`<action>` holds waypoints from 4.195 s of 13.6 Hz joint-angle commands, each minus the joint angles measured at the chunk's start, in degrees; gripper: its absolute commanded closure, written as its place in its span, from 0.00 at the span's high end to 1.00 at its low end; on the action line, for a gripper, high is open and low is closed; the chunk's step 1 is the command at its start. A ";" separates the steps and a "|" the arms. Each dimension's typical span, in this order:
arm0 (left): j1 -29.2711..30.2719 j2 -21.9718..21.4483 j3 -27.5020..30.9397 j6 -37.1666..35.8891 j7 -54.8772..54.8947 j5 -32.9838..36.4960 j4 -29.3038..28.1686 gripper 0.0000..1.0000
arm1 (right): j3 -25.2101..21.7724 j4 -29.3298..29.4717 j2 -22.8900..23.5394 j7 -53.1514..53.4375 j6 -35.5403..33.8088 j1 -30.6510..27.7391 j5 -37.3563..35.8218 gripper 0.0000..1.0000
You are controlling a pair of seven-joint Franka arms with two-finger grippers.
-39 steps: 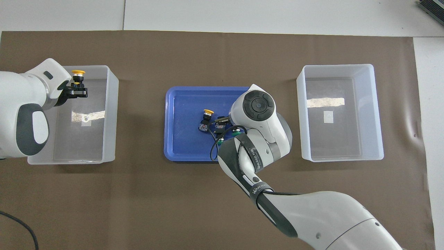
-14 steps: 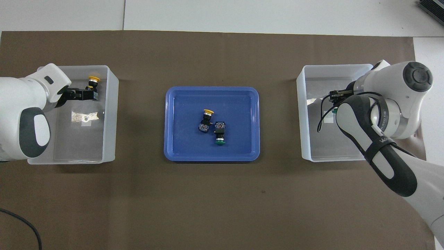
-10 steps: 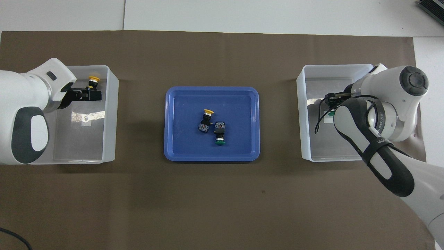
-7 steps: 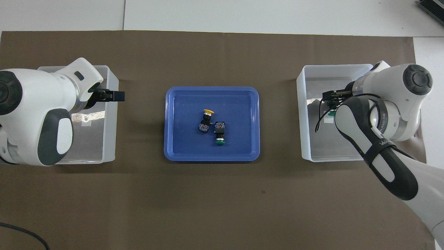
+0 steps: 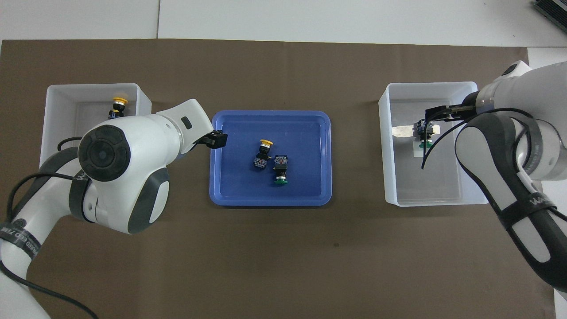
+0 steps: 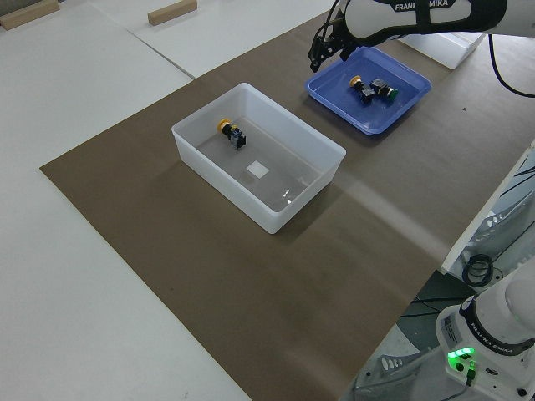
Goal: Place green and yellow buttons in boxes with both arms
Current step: 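Grasp another yellow button with the left gripper while the right gripper returns, then grasp a green button with the right gripper while the left gripper lifts, then drop the yellow button in its bin while the right gripper drops green, then grasp the last green button in the tray with the right gripper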
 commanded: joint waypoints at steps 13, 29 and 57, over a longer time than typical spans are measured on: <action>-12.24 12.23 1.06 9.64 -8.93 0.17 -1.23 1.00 | 1.18 0.72 -6.48 20.15 -12.22 12.35 0.67 1.00; -11.27 11.28 1.58 7.98 -9.72 0.08 -1.14 0.00 | 1.44 -1.57 -5.69 26.82 -7.22 18.94 0.93 1.00; 26.34 9.32 1.68 12.17 8.91 0.17 -1.59 0.00 | 1.44 -1.76 8.92 46.52 10.83 33.46 0.76 0.00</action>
